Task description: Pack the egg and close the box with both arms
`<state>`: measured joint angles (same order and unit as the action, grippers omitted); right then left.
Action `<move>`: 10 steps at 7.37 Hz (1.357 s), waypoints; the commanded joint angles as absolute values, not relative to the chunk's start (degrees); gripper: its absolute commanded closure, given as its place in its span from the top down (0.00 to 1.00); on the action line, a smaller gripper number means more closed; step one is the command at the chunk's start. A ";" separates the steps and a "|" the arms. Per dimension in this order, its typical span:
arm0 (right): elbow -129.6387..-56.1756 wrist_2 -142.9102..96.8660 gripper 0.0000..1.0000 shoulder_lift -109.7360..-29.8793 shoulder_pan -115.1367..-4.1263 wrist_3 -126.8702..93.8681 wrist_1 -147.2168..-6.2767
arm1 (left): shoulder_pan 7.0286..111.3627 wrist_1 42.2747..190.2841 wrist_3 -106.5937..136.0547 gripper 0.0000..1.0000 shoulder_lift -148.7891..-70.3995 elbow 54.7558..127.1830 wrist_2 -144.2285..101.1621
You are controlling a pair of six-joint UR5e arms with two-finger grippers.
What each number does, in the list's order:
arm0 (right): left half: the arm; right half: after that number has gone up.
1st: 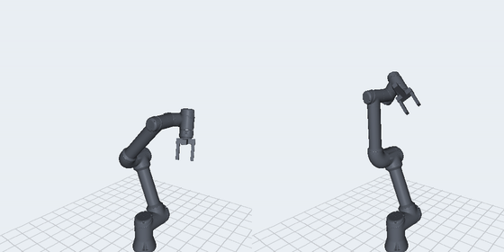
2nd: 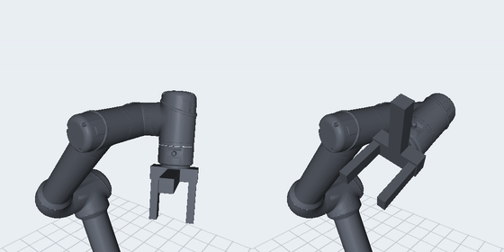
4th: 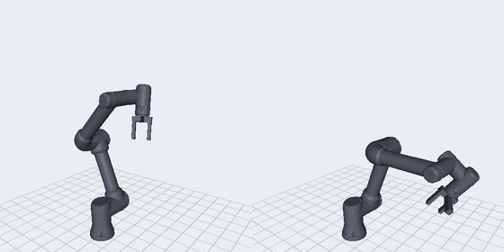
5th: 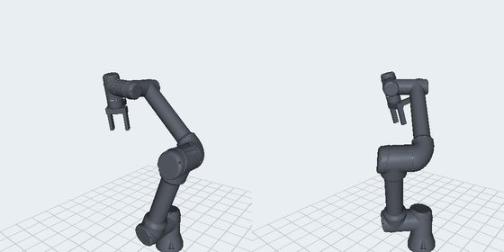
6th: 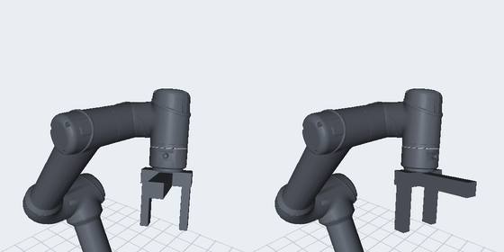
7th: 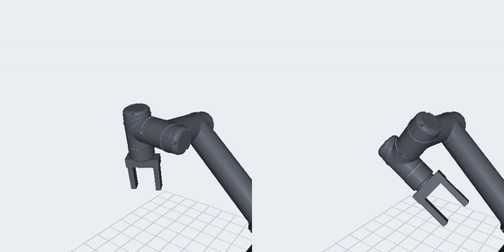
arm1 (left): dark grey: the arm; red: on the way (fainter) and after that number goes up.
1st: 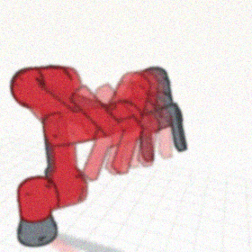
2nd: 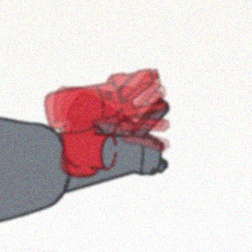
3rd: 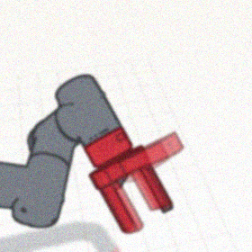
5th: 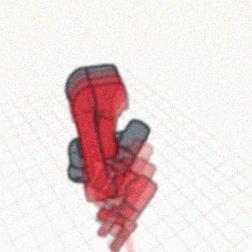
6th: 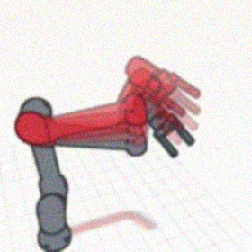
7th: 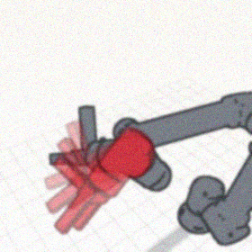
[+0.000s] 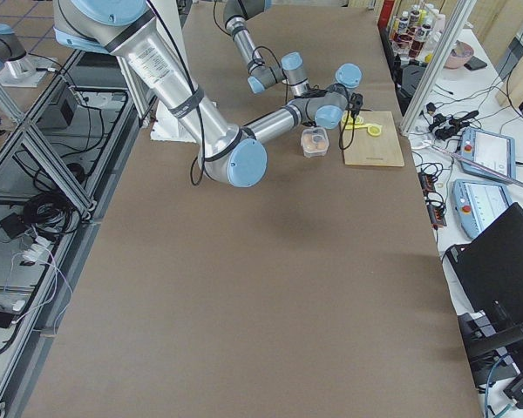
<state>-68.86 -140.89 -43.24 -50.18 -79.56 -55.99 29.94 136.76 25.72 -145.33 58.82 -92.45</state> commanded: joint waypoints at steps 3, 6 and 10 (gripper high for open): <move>-68.81 -147.98 0.00 -44.72 -57.37 -80.08 -55.90 | 30.41 136.67 25.84 0.00 -145.28 60.98 -92.99; -75.57 -151.17 0.00 -54.99 -63.88 -68.69 -56.16 | 34.17 129.16 25.66 0.00 -140.75 69.64 -97.97; -81.65 -150.82 0.00 -68.52 -72.75 -49.38 -56.25 | 49.07 121.33 27.07 0.00 -127.46 81.20 -117.26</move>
<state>-80.40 -151.19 -64.13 -70.16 -57.08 -56.23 42.80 124.67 26.66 -130.74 79.10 -109.38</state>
